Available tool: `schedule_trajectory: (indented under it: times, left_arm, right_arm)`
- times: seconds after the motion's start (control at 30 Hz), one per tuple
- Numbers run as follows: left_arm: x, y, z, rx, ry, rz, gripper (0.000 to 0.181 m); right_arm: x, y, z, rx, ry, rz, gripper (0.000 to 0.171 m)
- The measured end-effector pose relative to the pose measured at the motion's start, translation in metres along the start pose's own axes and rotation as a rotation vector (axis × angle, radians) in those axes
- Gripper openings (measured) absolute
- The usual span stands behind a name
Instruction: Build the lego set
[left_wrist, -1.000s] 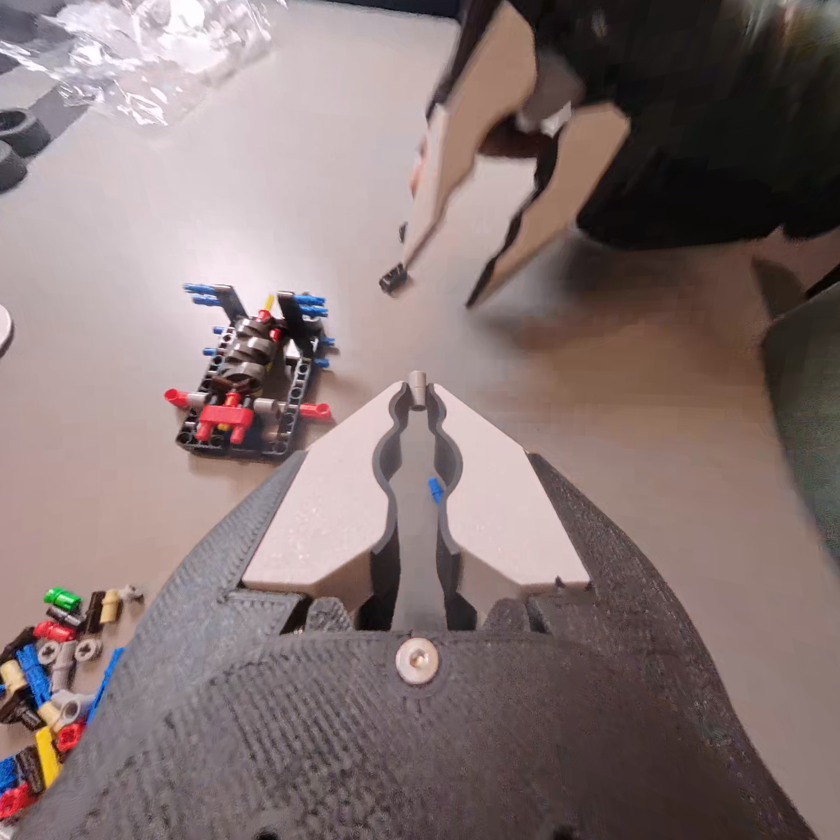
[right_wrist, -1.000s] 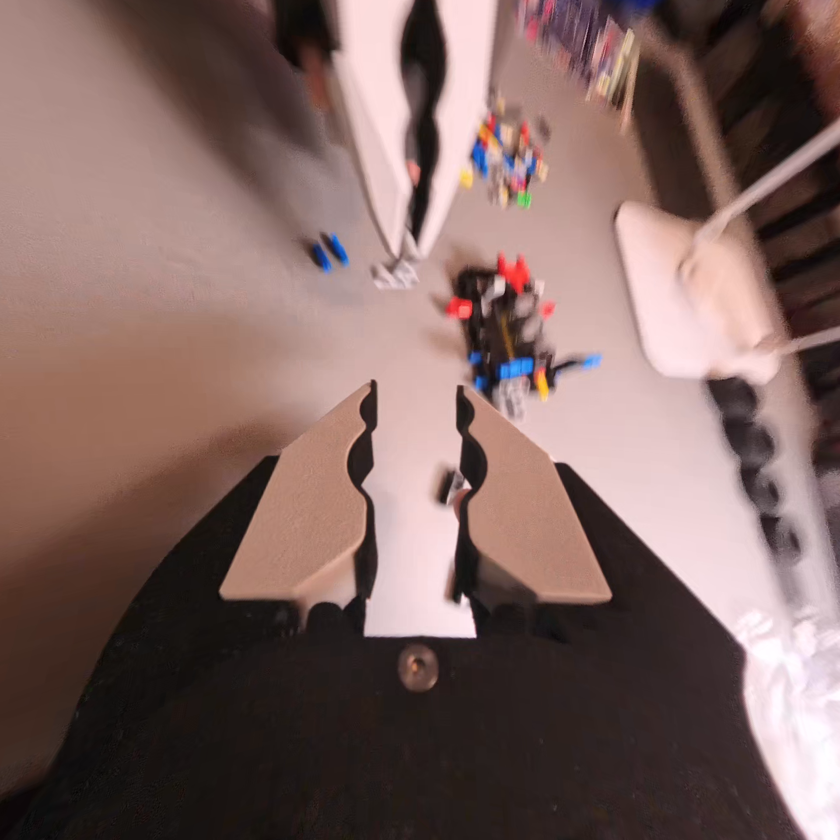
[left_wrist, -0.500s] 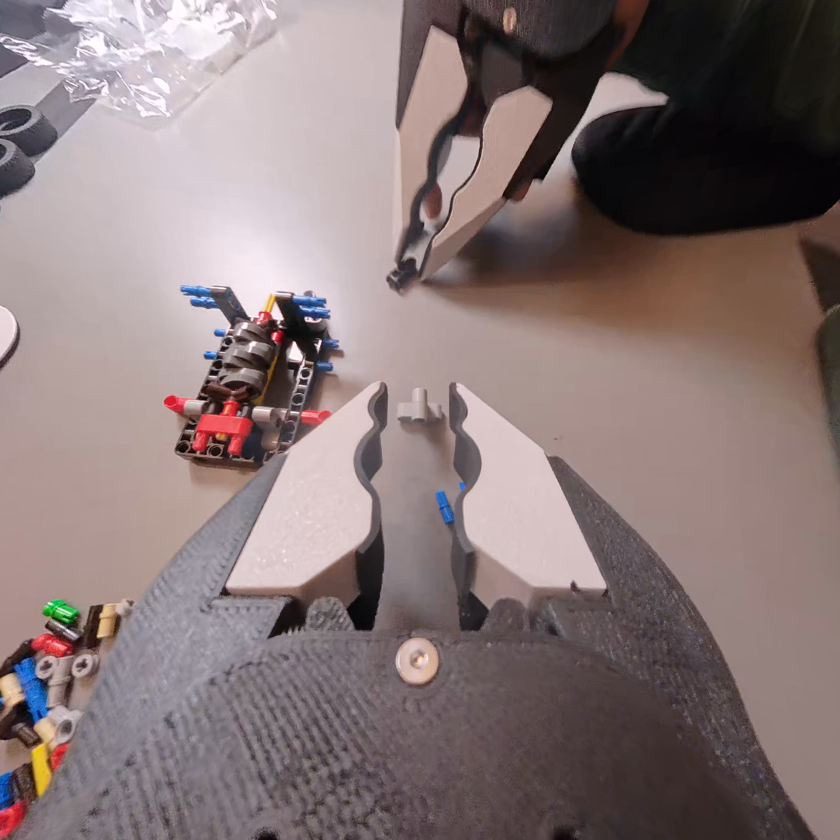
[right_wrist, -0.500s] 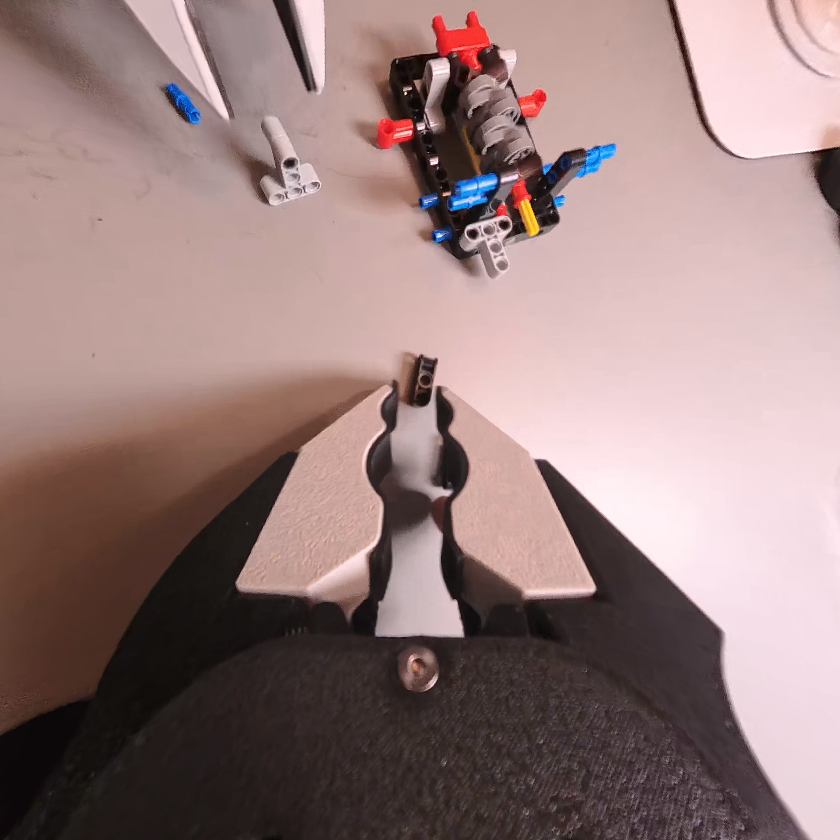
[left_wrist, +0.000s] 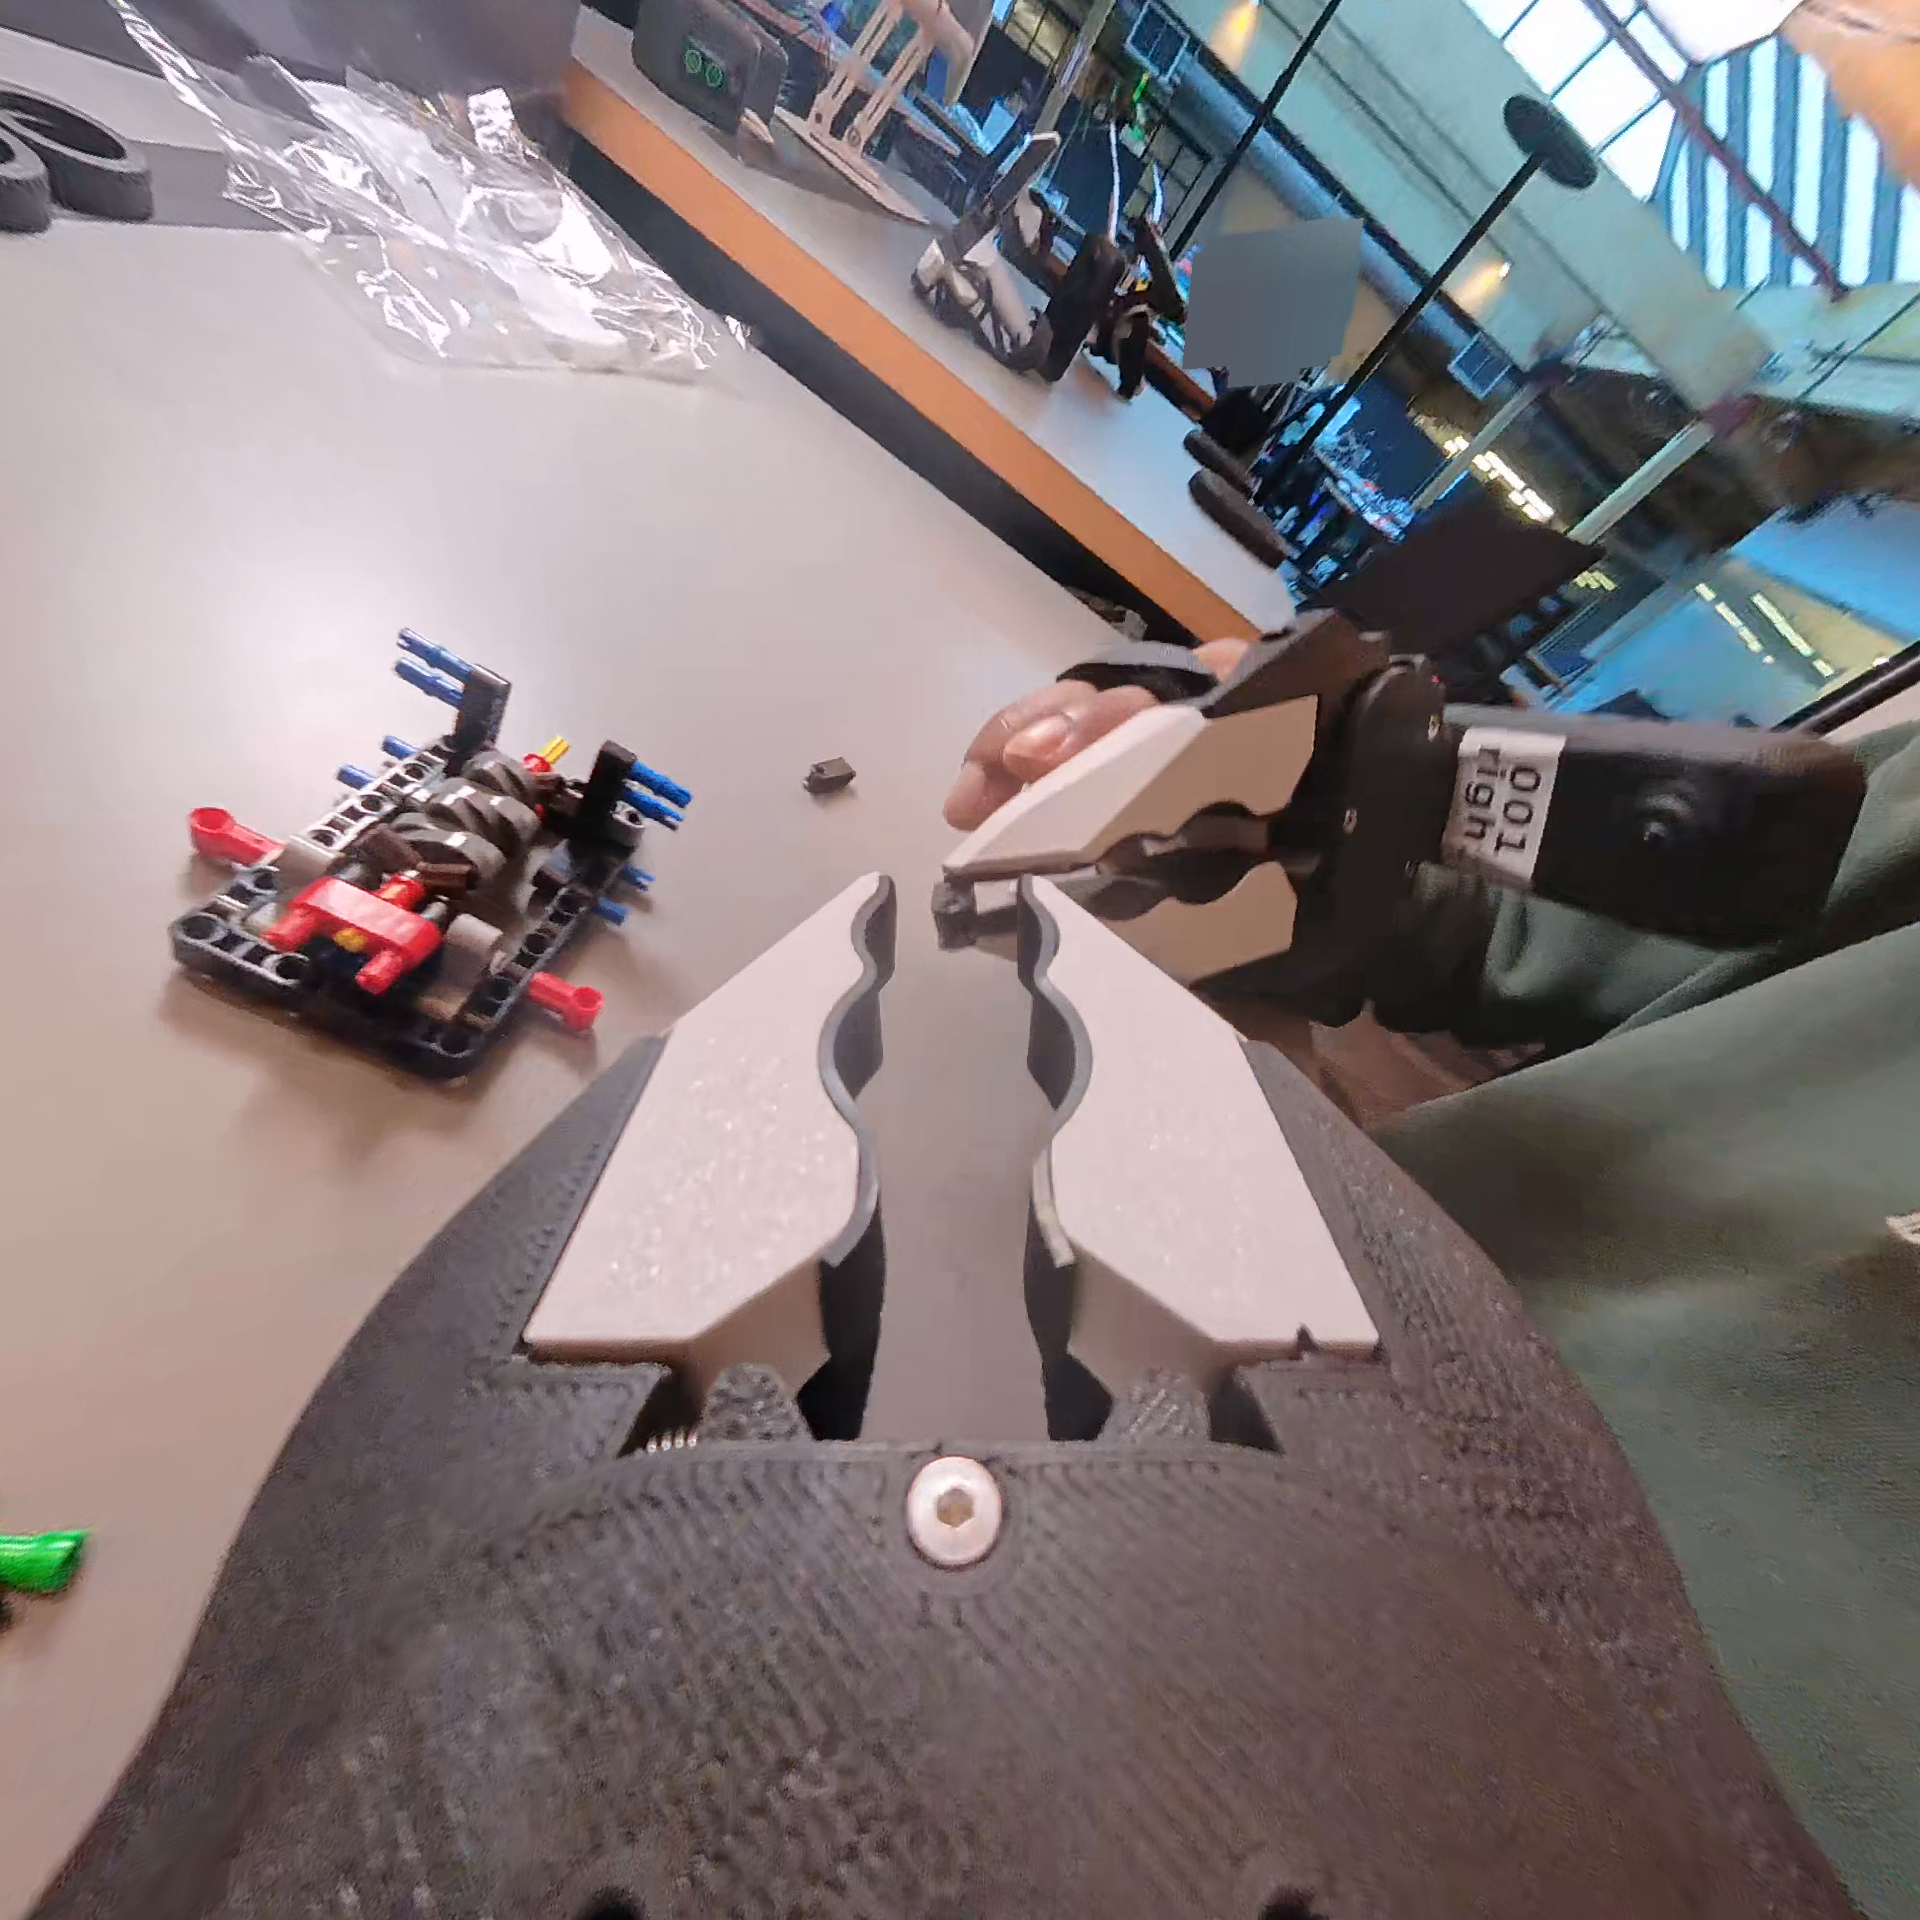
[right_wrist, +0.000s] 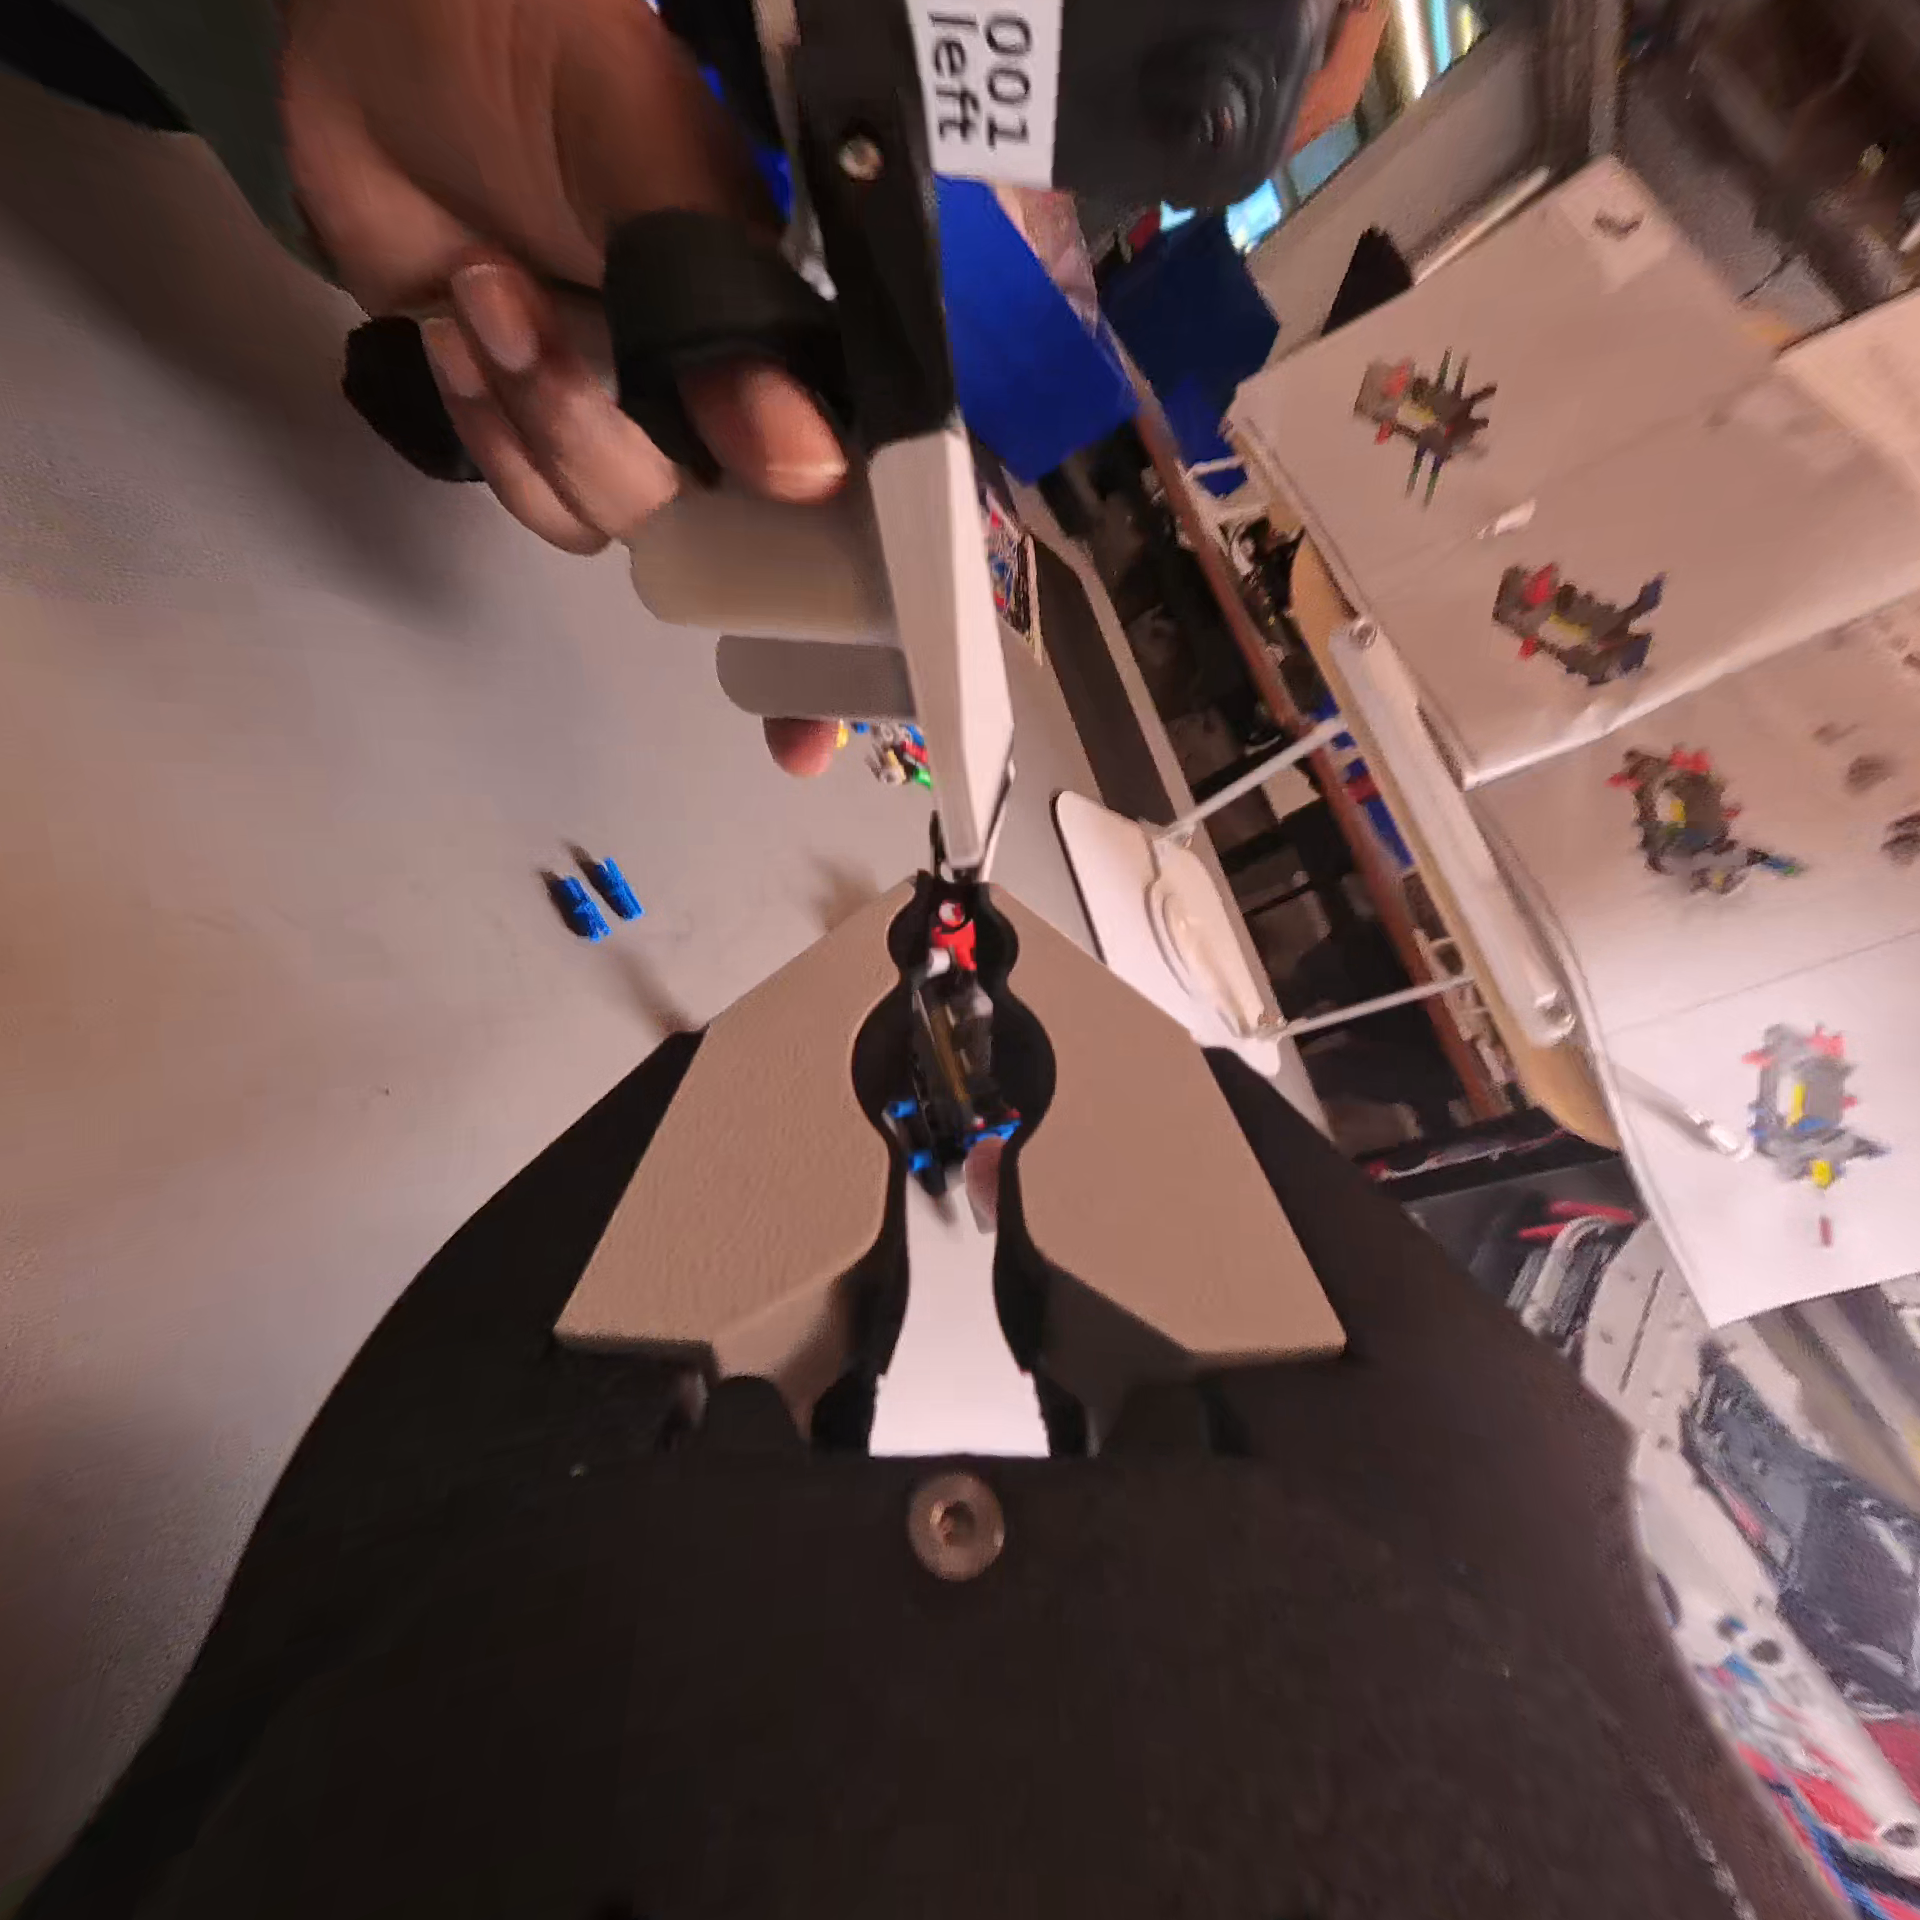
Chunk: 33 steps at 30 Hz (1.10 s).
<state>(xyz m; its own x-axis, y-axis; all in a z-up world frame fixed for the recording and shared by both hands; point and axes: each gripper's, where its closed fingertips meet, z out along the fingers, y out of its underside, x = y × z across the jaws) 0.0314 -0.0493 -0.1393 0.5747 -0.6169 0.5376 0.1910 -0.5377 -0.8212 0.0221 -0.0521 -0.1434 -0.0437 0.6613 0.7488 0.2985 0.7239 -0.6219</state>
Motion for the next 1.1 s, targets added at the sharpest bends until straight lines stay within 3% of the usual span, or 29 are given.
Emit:
schedule_trajectory:
  times: [0.3, 0.4, 0.6, 0.87, 1.1]
  left_arm:
    - [0.009, 0.004, -0.007, 0.006, 0.088, -0.008, 0.006]
    - [0.013, 0.010, -0.010, -0.054, 0.108, 0.125, 0.005]
    - [0.022, 0.024, -0.015, -0.163, 0.143, 0.329, 0.005]
    - [0.030, 0.033, -0.012, -0.197, 0.179, 0.371, 0.005]
    - [0.023, 0.026, -0.012, -0.149, 0.165, 0.297, 0.005]
  right_arm:
    - [-0.009, -0.011, -0.001, 0.061, 0.039, -0.092, 0.005]
    - [-0.015, -0.015, -0.002, 0.110, -0.050, 0.053, 0.005]
    - [-0.028, -0.022, -0.013, 0.220, -0.372, 0.547, 0.012]
    - [-0.040, -0.022, -0.013, 0.191, -0.475, 0.621, 0.008]
    - [-0.034, -0.020, -0.010, 0.191, -0.491, 0.753, 0.006]
